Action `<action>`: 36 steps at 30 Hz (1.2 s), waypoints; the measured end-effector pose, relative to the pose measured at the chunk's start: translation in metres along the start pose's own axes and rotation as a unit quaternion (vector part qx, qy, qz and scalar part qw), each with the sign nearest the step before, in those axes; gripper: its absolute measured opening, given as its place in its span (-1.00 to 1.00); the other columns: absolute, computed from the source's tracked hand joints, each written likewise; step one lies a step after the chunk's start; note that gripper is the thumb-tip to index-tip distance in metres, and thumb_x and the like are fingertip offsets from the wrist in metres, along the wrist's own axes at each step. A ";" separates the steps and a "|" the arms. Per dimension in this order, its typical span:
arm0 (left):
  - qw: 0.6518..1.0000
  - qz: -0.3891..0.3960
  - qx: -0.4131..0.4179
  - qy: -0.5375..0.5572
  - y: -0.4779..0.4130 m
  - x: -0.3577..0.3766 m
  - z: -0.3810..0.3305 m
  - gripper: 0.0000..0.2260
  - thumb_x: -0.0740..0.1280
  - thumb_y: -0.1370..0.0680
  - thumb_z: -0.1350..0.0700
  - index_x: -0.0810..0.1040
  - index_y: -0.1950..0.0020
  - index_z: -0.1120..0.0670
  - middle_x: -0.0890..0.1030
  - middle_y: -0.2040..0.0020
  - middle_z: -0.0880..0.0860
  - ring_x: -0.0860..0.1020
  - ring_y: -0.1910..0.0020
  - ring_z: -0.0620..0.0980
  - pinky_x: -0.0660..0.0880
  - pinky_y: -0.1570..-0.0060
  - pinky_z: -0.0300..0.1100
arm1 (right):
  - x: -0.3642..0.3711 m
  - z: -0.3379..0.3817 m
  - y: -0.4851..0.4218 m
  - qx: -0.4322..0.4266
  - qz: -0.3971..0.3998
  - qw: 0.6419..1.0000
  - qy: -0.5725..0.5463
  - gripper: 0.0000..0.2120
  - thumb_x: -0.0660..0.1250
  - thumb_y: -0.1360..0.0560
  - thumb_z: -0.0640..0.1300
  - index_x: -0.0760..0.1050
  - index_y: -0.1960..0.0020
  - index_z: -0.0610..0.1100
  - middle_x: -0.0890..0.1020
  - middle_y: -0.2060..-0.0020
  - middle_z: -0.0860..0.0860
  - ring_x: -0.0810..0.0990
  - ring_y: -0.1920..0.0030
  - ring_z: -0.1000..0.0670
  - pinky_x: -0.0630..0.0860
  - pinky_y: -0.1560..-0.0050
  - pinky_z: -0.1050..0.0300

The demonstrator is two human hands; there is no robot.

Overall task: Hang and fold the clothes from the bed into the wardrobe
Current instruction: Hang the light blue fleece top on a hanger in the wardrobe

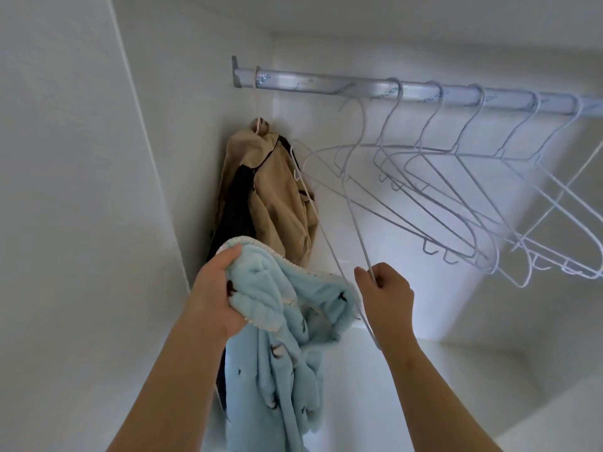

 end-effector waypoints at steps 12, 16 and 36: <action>0.995 0.037 -0.085 -0.021 0.052 -0.025 0.032 -0.82 0.24 -0.57 0.02 0.52 0.05 0.11 0.56 0.12 0.06 0.54 0.09 0.00 0.43 -0.17 -0.04 | -0.038 -0.035 0.107 0.108 0.006 0.979 -0.171 -0.91 0.35 -0.46 -0.26 0.53 0.07 -0.12 0.56 0.40 -0.05 0.48 0.43 0.11 0.45 0.37 0.33; 0.995 0.046 -0.085 -0.041 0.064 -0.021 0.038 -0.83 0.21 -0.58 0.06 0.50 0.12 0.11 0.62 0.31 0.03 0.59 0.34 -0.06 0.52 0.23 -0.13 | -0.059 -0.042 0.116 0.149 -0.048 0.966 -0.207 -0.87 0.33 -0.50 -0.13 0.52 0.22 -0.11 0.37 0.55 0.10 0.30 0.51 0.12 0.28 0.50 0.34; 0.963 0.056 0.072 -0.252 0.099 0.005 0.015 -0.87 0.26 -0.57 0.14 0.56 -0.07 0.08 0.64 0.05 0.11 0.61 0.05 0.04 0.58 0.05 -0.09 | -0.096 -0.047 0.125 0.144 0.011 0.989 0.037 -0.55 0.31 -0.43 -0.18 0.14 0.52 -0.08 0.22 0.60 0.04 0.14 0.53 0.05 0.12 0.44 0.21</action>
Point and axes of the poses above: each hand's wrist, its own y-axis away from the middle knuckle, its own x-axis out of the palm, z = x × y, the point moved 7 cm from there along -y, towards the middle knuckle
